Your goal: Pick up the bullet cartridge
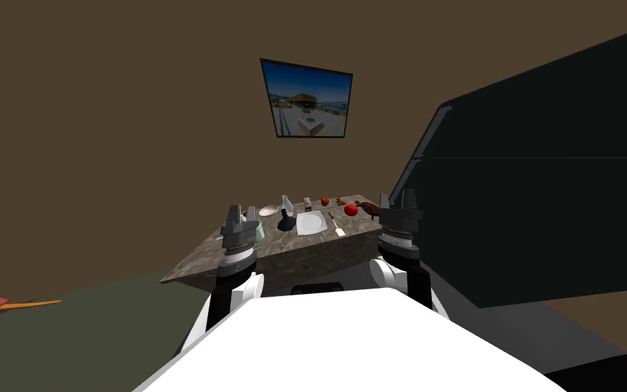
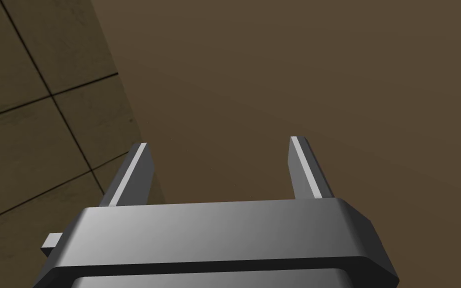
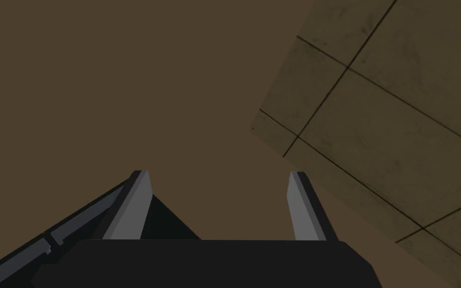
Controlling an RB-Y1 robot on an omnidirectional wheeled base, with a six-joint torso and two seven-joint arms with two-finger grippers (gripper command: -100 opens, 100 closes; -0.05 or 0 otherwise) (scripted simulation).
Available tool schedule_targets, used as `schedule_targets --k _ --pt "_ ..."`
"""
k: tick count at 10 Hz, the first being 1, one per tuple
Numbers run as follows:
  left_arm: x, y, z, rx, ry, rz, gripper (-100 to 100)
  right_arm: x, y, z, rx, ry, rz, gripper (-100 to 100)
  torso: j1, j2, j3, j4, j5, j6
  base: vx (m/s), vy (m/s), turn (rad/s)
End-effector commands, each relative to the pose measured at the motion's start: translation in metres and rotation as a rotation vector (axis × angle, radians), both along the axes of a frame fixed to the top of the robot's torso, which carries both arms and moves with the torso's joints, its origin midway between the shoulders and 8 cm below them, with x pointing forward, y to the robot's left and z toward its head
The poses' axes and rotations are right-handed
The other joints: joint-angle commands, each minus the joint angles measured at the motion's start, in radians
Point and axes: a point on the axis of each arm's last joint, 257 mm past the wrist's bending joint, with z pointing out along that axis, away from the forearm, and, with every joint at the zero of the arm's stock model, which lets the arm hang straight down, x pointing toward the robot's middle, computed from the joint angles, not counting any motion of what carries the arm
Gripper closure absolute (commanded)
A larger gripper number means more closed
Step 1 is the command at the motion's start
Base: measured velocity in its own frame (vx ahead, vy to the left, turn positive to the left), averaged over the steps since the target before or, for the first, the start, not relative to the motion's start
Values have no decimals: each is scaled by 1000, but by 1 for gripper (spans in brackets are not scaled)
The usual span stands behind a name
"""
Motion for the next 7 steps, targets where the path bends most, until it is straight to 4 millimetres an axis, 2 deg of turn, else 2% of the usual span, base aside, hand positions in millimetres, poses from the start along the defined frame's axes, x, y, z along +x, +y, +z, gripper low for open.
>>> schedule_targets --k 1,4,7 --pt "0 0 0 0 0 0 0 5 6 -2 -42 14 7 -100 0 0 0 0 0 0 0 0 -14" --pt "0 0 0 0 0 0 0 23 18 -15 -147 60 -1 -100 0 0 0 0 0 0 -1 -1 -23" --pt "0 0 0 0 0 0 0 49 27 -36 -261 119 -44 -100 0 0 0 0 0 0 -2 1 -29"
